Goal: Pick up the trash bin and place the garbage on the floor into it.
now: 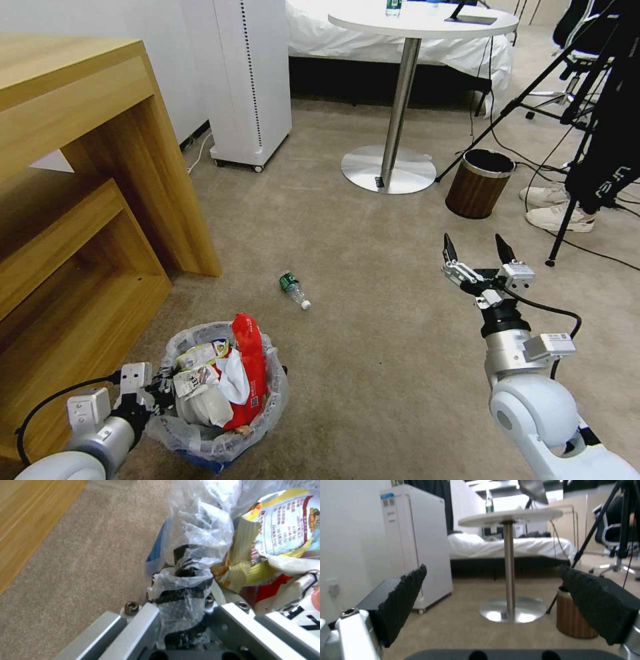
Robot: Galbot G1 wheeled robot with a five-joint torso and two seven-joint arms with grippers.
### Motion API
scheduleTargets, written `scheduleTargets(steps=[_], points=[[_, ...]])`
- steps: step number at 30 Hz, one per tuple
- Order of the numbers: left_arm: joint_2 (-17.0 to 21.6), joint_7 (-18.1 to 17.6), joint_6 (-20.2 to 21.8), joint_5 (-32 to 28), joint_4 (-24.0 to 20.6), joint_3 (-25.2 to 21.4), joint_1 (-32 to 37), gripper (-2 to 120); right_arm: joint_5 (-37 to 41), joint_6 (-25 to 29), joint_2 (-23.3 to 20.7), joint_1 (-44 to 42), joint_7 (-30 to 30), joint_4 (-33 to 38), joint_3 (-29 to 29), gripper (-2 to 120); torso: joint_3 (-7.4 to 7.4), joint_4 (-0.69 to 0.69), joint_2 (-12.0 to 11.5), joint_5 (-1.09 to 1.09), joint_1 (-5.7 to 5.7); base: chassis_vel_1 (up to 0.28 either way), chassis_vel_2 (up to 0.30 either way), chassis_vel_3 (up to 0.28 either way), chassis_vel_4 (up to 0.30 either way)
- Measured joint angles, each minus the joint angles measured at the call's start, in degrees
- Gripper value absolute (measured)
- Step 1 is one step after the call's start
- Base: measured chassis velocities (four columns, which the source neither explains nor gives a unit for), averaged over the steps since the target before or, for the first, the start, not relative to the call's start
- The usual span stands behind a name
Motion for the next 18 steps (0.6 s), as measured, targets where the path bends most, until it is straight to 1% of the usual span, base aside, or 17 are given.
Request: scheduleTargets(steps=[10, 18], points=[[-0.6, -0.7, 0.1, -0.8, 1.3, -1.2, -1.1, 0, -0.4, 0.8, 0.3, -0.8, -0.4, 0.0, 0.1, 100, 0.0, 0.0, 0.0, 0.0, 0.0, 0.0, 0.0, 0.0, 0.0], [-1.5, -0.8, 0.1, -0.7, 1.7, -1.2, -1.5, 0, -1.2, 1.3, 1.0, -0.6, -0.5, -0.6, -0.1, 100, 0.0, 0.0, 0.0, 0.0, 0.0, 0.0, 0.0, 0.0, 0.0]])
